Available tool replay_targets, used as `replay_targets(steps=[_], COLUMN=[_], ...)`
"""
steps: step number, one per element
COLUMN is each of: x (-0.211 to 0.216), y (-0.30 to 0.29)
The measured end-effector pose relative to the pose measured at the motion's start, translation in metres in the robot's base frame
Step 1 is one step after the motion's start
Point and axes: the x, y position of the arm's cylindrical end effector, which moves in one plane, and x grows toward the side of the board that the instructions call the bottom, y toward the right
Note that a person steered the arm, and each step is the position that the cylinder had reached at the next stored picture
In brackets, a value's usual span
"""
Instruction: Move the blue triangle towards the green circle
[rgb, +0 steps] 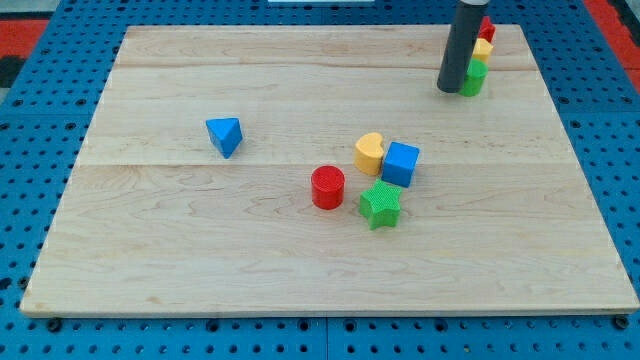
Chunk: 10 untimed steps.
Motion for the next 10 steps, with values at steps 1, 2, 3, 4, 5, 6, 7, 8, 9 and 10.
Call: replay_targets(steps=[1, 2, 3, 4, 5, 6, 7, 8, 9, 10], x=[0.0, 0.0, 0.007, 0.009, 0.008, 0.006, 0.003, 0.003, 0.021, 0.059], y=[0.012, 0.017, 0.003, -0.041, -0.107, -0.174, -0.236, -0.284, -0.316, -0.331])
